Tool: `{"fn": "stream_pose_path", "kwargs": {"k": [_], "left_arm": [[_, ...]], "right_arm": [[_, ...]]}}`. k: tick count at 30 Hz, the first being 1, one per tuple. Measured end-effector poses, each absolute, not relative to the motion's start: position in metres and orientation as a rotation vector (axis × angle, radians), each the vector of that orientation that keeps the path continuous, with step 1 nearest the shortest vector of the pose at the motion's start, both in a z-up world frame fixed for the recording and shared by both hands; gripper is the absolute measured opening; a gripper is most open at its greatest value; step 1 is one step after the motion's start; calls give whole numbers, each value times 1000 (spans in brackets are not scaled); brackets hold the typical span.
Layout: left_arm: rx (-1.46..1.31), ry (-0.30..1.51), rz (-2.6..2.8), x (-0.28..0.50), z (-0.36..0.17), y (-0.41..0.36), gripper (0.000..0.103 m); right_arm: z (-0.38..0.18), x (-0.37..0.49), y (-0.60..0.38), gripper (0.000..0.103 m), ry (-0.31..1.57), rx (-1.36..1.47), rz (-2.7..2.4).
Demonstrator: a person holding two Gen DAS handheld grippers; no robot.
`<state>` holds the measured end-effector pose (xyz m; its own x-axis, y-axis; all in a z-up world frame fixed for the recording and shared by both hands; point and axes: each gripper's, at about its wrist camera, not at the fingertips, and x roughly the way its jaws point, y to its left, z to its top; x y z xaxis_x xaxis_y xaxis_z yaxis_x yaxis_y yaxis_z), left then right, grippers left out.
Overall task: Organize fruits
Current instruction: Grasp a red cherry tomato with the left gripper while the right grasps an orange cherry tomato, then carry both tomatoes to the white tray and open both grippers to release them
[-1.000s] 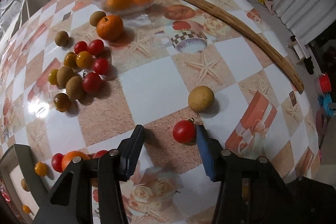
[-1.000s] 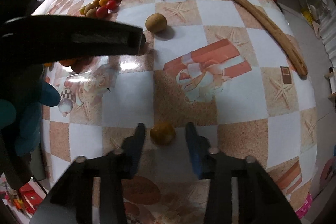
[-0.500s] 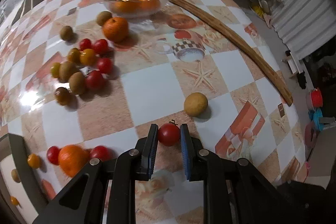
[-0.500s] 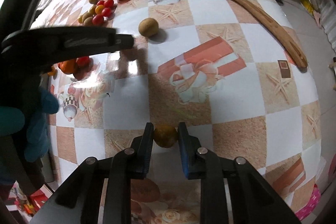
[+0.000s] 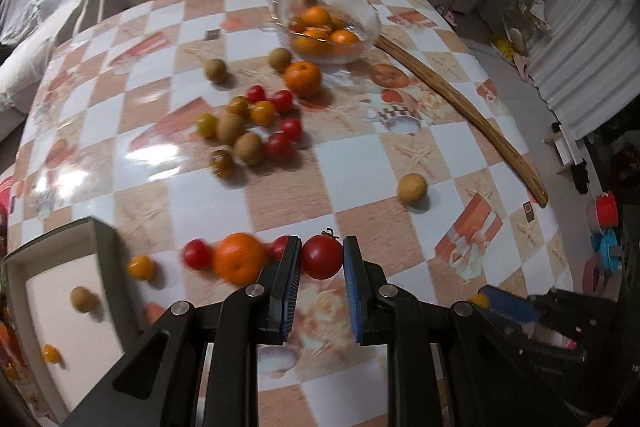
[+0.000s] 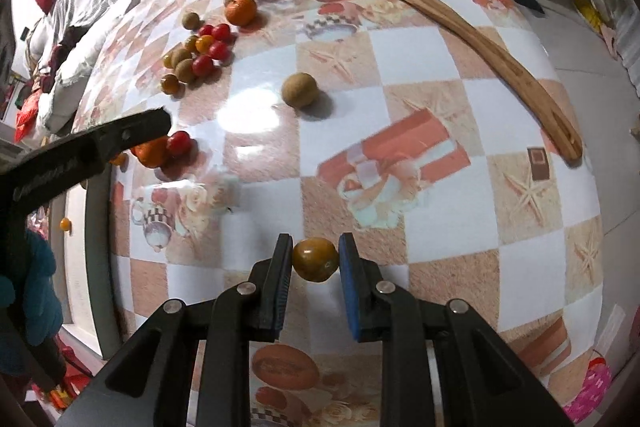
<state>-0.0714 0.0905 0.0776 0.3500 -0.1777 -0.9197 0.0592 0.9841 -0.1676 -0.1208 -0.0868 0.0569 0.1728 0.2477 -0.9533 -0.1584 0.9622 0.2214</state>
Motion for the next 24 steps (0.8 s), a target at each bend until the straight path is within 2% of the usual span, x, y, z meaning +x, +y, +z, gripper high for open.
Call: {"fn": "stream_pose_path", "kwargs": {"k": [24], "left_arm": [[-281,1187,159,-160,80,243,22]], "right_arm": [[82,-120,65,26,1333,-101,569]]}}
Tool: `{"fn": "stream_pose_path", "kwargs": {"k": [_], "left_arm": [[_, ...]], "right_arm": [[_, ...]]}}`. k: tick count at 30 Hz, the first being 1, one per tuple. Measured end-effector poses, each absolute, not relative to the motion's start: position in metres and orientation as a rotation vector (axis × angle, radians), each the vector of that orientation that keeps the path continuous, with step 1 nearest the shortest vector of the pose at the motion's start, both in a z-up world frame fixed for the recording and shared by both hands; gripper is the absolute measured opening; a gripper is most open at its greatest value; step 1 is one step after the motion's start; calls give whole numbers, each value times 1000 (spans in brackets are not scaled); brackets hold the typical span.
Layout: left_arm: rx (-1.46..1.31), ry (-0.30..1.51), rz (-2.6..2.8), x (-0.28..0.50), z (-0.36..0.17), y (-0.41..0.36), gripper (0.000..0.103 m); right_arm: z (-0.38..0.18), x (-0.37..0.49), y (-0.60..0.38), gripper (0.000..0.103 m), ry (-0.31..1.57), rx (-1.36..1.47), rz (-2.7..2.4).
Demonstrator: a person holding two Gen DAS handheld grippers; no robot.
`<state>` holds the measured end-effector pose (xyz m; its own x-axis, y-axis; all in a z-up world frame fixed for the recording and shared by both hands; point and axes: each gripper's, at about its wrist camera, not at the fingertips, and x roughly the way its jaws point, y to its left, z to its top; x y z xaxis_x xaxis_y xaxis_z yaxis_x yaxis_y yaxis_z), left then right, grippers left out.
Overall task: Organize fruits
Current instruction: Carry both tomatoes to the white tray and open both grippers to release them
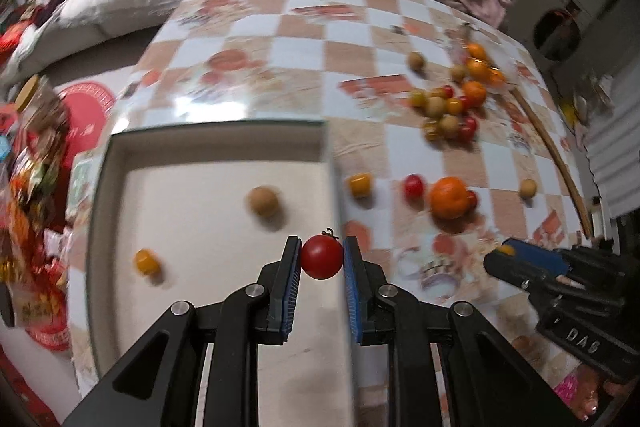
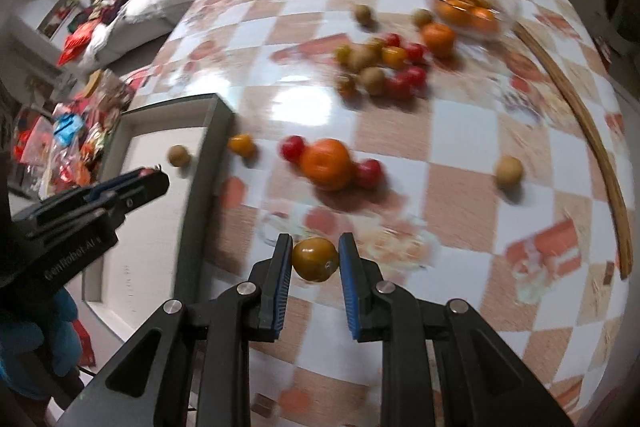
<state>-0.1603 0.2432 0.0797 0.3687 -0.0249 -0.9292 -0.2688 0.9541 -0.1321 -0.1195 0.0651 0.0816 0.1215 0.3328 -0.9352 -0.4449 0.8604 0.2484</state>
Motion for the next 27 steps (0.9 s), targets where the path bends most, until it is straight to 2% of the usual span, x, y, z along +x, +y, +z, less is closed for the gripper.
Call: {"fn": "stream_pose_path", "kwargs": {"k": [12,27], "left_arm": [[-358,1231,341,-222,52,314,22],[-358,1267,414,-251,22,339,23]], "right_arm": [[84,-134,167,26,1328,-199,772],[39,-151,246,26,1383,-349,846]]}}
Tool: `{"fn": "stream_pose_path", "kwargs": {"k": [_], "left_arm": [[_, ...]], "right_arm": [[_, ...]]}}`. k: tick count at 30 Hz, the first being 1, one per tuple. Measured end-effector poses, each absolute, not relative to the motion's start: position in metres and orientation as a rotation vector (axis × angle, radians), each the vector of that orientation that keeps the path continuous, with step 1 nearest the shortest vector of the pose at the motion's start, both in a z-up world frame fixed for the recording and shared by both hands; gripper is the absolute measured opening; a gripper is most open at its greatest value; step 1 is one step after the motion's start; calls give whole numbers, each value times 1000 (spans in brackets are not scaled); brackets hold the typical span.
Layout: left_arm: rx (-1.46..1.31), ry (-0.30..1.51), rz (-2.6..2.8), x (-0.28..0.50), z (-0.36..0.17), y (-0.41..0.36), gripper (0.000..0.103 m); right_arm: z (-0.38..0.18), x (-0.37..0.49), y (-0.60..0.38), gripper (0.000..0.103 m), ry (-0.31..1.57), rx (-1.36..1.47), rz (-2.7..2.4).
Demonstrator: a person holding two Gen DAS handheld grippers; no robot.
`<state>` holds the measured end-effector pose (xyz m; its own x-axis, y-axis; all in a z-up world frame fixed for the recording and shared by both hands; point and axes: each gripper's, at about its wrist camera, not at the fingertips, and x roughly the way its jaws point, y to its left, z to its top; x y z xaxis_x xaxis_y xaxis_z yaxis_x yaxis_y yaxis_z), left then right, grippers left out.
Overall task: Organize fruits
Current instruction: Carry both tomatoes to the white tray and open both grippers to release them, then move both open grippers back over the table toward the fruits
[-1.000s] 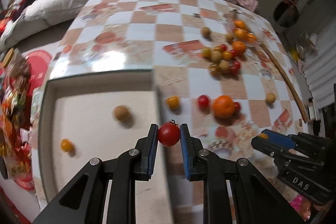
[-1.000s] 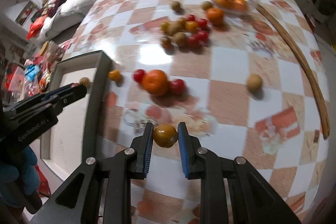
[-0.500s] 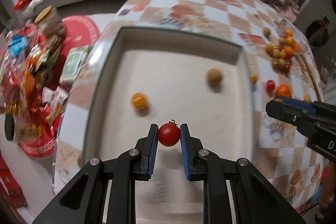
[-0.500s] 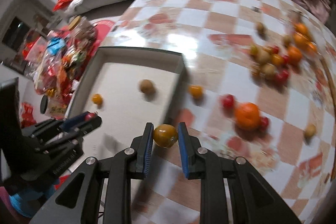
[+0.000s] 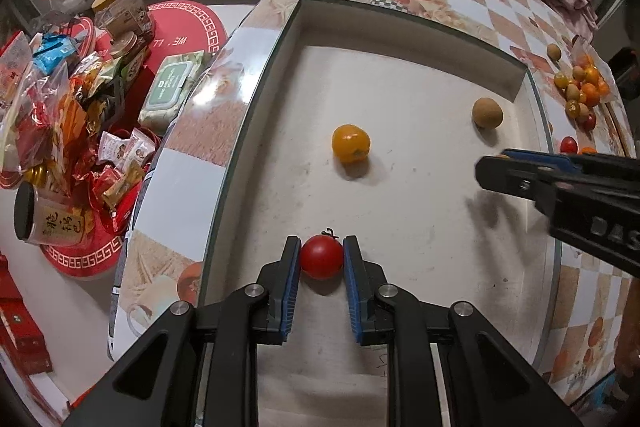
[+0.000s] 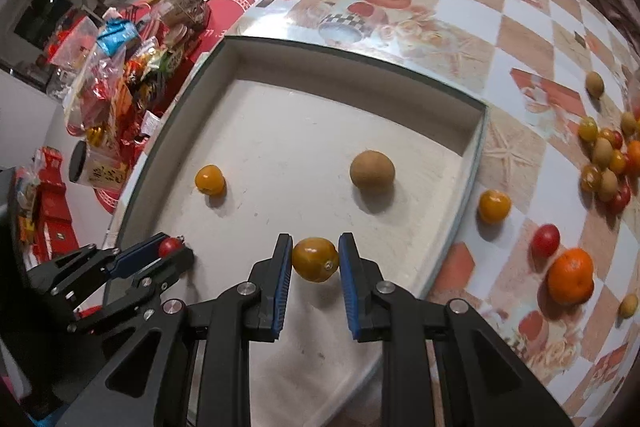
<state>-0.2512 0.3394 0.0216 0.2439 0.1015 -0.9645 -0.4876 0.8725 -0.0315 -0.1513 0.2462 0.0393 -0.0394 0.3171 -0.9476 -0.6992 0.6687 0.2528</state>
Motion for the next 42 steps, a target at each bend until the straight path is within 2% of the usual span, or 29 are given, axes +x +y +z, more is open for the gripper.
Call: {"fn": "stream_pose_path", "kwargs": {"k": [9,15,16,17,18,20,27,28,29,31,42], "left_arm": [[-344,1273,400,-251,19,337,24],[-347,1274,393,-251,20,339,24],[-347,1276,390,-251,20,338,28],[-348,1280,384,-251,20,338,60],[-340,1267,391,-252,22,337,78],[-311,1230,393,-253,29,334,78],[-271,1279,376,-244,31,328,78],[-269,1282,371,-242,33,326,78],[-263,1284,370,-240,34,324,78],[-242,1282,357,-234,40,317,78],[-143,1247,200,-170,71,252,78]], "right_arm": [[28,-155,257,29,1348,-454,837],[31,-154,256,46,1353,-435,854],[33,-154,255,48,1349,-429,855],[33,-153,255,49,1348,-424,856],[34,-153,255,50,1347,-417,857],[37,-151,253,51,1349,-398,856],[51,-142,239,51,1345,-320,837],[56,-140,236,55,1340,-302,836],[61,-138,231,65,1331,-288,834],[71,-133,222,76,1305,-265,817],[82,-99,121,77,1307,-139,614]]}}
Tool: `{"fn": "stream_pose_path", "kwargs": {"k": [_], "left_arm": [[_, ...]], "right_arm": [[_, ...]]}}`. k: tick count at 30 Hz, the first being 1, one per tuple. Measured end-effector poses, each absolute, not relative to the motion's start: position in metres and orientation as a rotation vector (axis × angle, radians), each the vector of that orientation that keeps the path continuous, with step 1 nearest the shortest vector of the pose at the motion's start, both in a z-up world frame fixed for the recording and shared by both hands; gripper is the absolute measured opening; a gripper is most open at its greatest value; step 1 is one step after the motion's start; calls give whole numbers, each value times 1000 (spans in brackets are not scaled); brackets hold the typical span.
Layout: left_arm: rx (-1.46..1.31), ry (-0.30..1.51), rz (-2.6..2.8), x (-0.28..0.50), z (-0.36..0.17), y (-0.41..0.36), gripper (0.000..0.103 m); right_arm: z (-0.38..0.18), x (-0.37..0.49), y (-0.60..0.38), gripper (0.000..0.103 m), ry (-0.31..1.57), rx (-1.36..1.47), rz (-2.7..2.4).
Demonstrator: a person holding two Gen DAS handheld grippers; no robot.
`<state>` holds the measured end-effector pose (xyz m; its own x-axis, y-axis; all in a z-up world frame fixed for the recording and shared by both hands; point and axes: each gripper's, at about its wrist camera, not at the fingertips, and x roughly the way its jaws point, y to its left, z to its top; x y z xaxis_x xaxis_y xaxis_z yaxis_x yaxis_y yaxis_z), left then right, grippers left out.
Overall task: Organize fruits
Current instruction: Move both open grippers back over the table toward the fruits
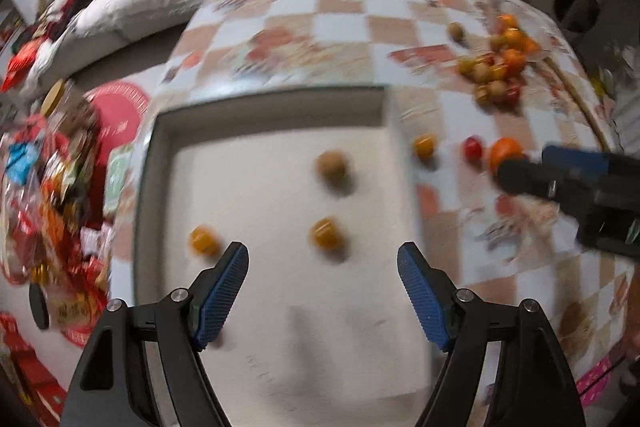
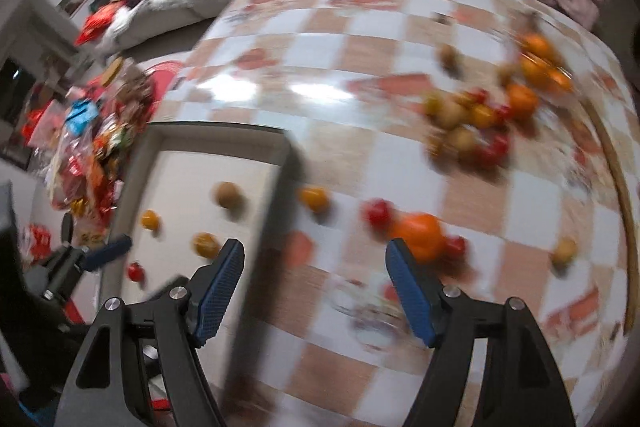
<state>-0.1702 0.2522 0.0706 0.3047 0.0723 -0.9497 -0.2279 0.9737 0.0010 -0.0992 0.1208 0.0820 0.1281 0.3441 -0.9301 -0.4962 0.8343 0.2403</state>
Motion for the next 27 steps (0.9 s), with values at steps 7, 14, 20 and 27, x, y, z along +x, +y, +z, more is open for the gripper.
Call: {"fn": "stream_pose_path", "kwargs": {"k": [7,14,20,27], "left_arm": [[-133,1232,120,-107,83,213,78],[-121,1249,77,-50,67,183,78],[-117,1279,71,-18,43,168,78],[-74,1303,65,7,24,158,78]], "right_arm": [[71,-75,36,77,1328,-86,417],[58,-44,-31,77,1346,-17,272],[47,-33,-50,77,1367,9,247],[32,-22,-47,76,1383,11,269]]}}
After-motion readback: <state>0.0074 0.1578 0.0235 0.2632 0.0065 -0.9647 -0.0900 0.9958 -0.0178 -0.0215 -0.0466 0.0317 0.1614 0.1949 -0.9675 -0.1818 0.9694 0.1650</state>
